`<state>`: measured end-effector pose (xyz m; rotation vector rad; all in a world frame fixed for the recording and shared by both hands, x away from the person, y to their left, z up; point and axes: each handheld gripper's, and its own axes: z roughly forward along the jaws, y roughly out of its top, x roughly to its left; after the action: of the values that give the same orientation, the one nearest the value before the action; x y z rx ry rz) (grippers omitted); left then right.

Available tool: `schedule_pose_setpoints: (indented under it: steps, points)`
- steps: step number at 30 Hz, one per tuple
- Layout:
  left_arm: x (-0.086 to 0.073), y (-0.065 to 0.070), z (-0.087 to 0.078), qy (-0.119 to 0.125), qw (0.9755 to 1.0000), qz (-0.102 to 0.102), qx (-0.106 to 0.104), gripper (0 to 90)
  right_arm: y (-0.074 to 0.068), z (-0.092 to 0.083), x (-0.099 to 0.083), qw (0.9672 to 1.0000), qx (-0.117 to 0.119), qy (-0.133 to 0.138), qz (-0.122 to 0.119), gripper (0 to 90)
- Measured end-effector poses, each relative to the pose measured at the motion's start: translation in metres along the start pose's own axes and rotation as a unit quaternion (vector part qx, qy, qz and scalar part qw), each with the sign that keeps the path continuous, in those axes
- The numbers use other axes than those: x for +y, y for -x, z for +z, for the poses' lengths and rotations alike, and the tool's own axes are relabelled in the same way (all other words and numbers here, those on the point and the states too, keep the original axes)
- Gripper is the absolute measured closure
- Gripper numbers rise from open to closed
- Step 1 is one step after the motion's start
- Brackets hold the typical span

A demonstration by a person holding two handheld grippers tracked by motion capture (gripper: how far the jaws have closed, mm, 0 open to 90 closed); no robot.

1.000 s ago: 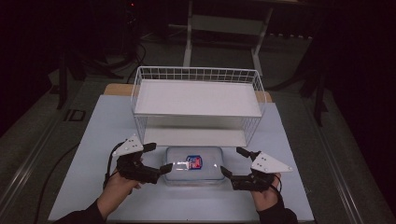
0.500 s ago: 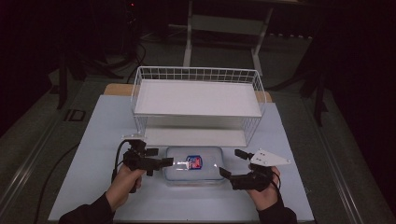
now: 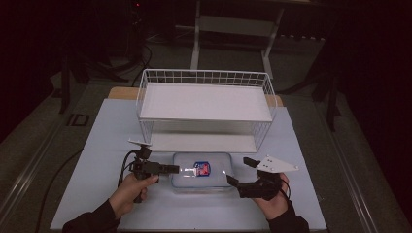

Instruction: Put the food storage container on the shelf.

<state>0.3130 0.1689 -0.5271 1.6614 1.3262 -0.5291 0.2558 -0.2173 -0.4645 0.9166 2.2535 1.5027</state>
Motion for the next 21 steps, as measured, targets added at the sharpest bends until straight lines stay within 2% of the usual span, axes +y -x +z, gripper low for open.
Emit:
schedule_pose_setpoints:
  steps: [2,3,4,5,9,13,14,15,17,21]
  points:
    - [-0.001,-0.007,0.0,-0.002,0.9996,-0.017,-0.021,39.3,0.0,0.0,0.0,1.0,-0.003,-0.004,-0.003,10.7]
    - [-0.002,-0.008,0.001,-0.003,0.9994,-0.02,-0.029,42.4,0.0,0.0,0.0,1.0,-0.003,-0.006,-0.004,11.9]
    - [-0.002,-0.008,0.001,-0.003,0.9994,-0.02,-0.029,43.4,0.0,0.0,0.0,1.0,-0.003,-0.006,-0.004,11.9]
    - [-0.002,-0.01,0.0,-0.002,0.9989,-0.023,-0.041,45.7,0.0,0.001,-0.001,1.0,-0.001,-0.009,-0.002,12.2]
    - [-0.002,-0.009,-0.002,-0.004,0.9994,-0.005,-0.035,47.9,0.001,0.003,-0.003,0.9998,0.001,-0.018,0.004,13.1]
    - [-0.003,-0.006,-0.003,-0.004,0.9994,0.005,-0.036,49.1,0.007,0.004,-0.009,0.9988,0.008,-0.036,0.031,13.7]
    - [-0.003,-0.005,-0.004,-0.006,0.9993,0.016,-0.034,49.5,0.008,0.004,-0.01,0.9985,0.008,-0.039,0.036,13.8]
    - [-0.004,-0.003,-0.005,-0.005,0.9992,0.018,-0.036,50.2,0.01,0.004,-0.01,0.9982,0.008,-0.041,0.042,13.9]
    - [-0.006,0.001,-0.007,-0.007,0.9985,0.043,-0.032,51.3,0.015,0.004,-0.011,0.997,0.014,-0.043,0.063,14.1]
    - [-0.009,0.006,-0.01,-0.008,0.997,0.067,-0.038,53.9,0.023,0.007,-0.013,0.9932,0.031,-0.054,0.099,16.2]
